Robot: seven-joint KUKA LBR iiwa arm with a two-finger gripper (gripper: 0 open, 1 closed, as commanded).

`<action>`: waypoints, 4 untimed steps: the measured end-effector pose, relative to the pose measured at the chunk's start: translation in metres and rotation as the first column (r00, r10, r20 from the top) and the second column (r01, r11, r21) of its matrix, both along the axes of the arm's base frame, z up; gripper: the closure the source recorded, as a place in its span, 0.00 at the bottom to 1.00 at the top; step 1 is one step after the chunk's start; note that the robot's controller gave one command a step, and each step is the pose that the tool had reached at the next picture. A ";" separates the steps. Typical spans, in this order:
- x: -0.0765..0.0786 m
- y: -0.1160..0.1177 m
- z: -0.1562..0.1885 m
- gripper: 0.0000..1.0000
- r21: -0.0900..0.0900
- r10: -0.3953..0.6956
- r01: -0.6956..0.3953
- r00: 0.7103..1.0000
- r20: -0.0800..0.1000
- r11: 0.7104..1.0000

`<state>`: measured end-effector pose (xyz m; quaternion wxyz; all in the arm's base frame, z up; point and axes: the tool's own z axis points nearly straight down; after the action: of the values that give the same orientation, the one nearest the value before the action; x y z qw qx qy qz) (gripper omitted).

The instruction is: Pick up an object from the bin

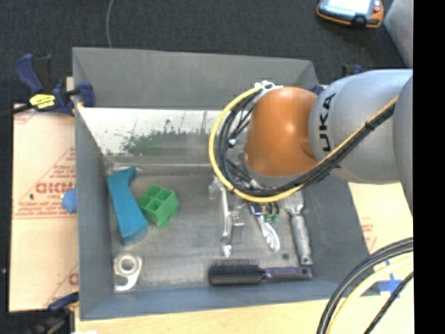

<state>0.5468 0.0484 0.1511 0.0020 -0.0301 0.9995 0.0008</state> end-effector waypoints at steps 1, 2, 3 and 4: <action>0.017 -0.073 -0.044 0.00 0.001 -0.221 0.221 0.975 0.009 0.975; 0.001 -0.054 -0.051 0.00 -0.002 -0.155 0.155 0.988 0.012 0.988; 0.005 -0.063 -0.028 0.00 -0.008 0.166 -0.166 0.986 0.015 0.986; 0.021 -0.031 -0.077 0.00 0.001 -0.063 0.063 0.998 0.010 0.998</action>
Offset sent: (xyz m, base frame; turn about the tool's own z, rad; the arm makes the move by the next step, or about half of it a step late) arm -0.0416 0.0026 -0.0703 -0.1280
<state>0.5677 0.0173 0.0740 0.0069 0.0016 1.0000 0.0010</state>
